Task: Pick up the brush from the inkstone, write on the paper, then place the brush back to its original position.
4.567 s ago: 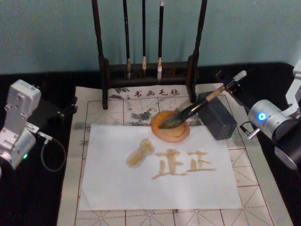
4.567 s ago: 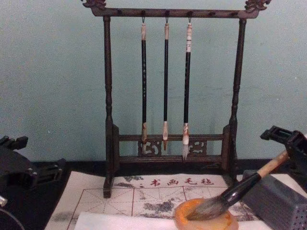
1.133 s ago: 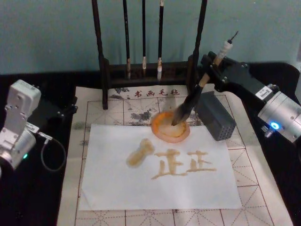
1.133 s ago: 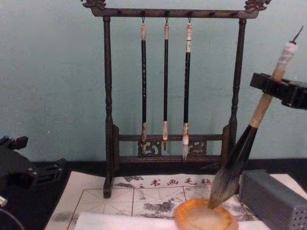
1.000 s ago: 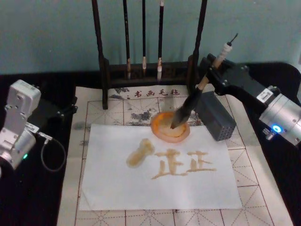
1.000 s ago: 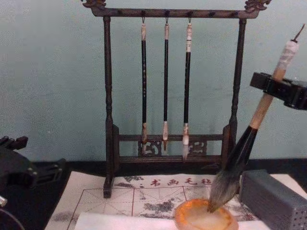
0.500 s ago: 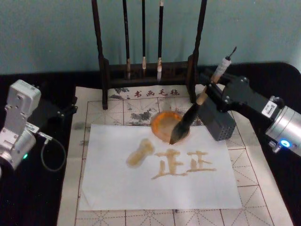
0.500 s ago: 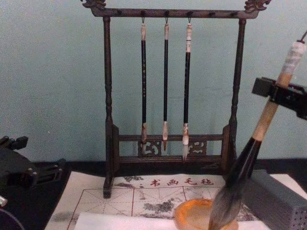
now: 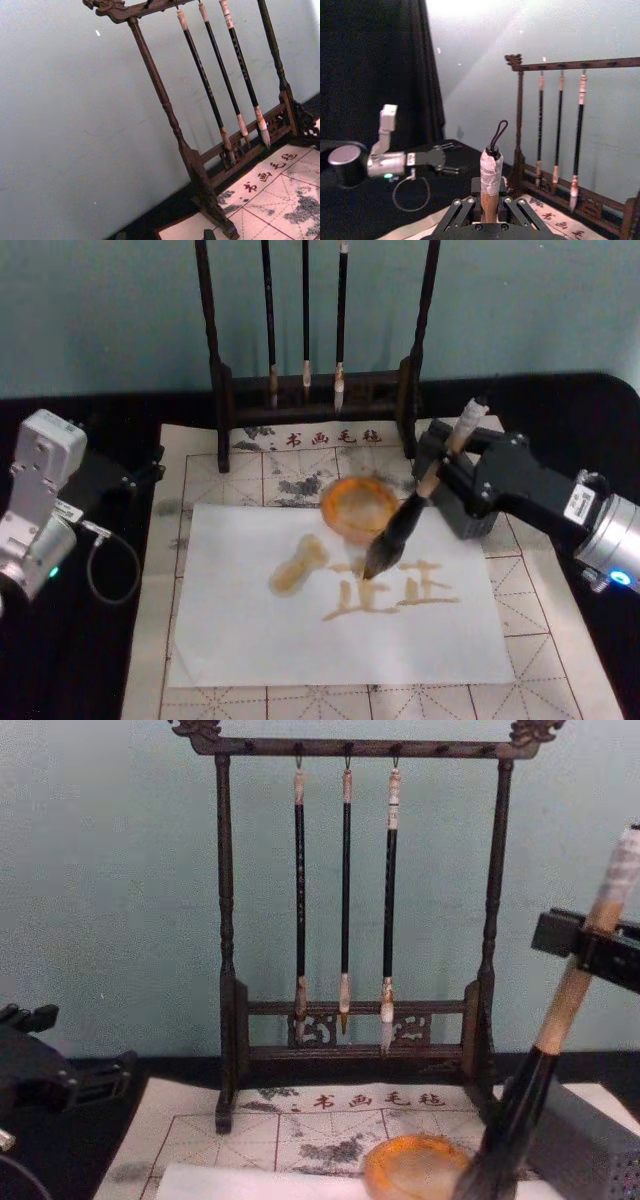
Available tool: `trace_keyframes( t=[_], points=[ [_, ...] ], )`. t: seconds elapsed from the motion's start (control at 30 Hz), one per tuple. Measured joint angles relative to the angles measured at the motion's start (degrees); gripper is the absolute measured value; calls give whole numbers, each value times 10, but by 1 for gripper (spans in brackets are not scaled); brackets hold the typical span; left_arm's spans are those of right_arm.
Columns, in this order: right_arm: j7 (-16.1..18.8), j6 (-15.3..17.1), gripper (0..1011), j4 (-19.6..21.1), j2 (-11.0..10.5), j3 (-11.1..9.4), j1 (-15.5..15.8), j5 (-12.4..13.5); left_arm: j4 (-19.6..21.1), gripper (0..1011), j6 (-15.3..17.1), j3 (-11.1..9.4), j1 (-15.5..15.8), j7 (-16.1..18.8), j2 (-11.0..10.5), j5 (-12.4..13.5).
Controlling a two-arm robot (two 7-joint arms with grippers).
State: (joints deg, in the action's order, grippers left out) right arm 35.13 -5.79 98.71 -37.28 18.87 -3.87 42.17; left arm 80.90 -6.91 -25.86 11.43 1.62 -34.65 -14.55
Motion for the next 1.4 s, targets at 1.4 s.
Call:
trace_keyframes(
  t=[1.4],
  points=[
    [93,-27,185,-11,-34,39,-4,-11,0,1001,0,0,0,0,0,0]
  ],
)
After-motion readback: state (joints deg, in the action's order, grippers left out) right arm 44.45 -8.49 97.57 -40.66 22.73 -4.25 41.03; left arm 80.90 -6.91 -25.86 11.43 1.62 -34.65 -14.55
